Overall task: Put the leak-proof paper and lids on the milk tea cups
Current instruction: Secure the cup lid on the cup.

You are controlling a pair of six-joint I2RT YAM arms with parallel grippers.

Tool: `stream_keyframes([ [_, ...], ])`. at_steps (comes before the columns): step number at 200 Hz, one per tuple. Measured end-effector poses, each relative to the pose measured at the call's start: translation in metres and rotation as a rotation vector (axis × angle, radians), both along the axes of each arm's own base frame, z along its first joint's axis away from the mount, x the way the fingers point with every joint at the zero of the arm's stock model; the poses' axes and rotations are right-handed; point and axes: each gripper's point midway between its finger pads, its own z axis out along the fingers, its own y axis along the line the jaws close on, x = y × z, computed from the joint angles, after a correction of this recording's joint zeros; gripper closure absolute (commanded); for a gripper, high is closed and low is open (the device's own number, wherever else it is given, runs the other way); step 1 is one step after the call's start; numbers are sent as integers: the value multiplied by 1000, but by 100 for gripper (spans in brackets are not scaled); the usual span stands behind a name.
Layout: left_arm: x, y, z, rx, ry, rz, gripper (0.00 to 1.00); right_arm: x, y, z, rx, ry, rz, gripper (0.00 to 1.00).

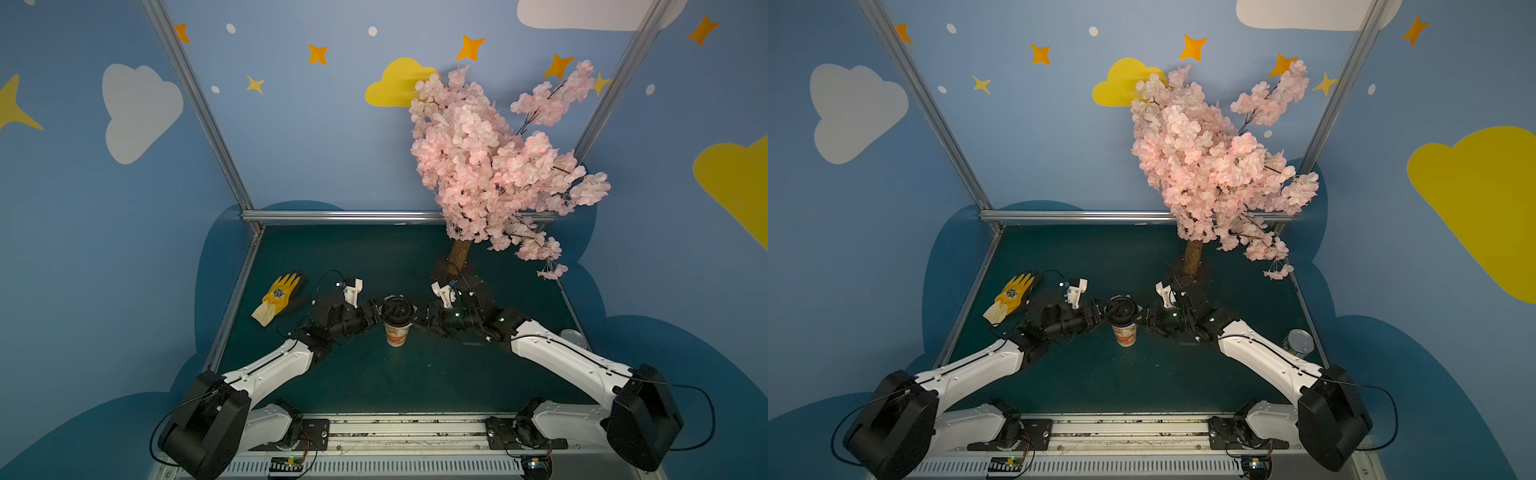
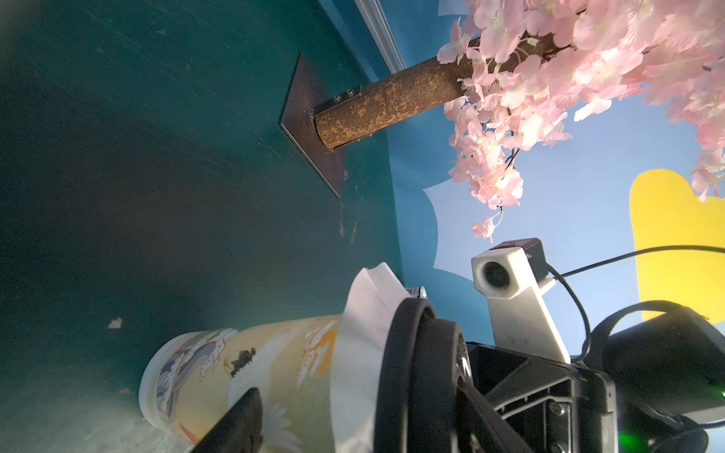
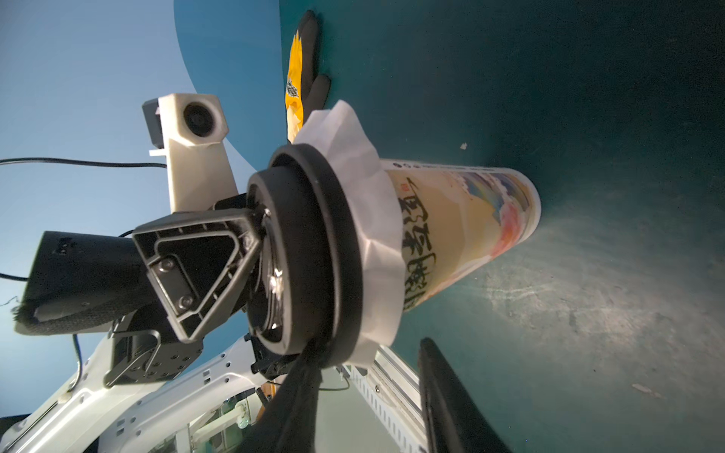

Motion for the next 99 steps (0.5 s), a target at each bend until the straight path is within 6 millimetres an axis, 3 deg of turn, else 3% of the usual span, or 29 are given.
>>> stream_keyframes([
  [59,1,0,-1,0,0,3,27,3,4,0,39,0,4,75],
  [99,3,-1,-1,-3,-5,3,28,5,6,-4,56,0,0,79],
])
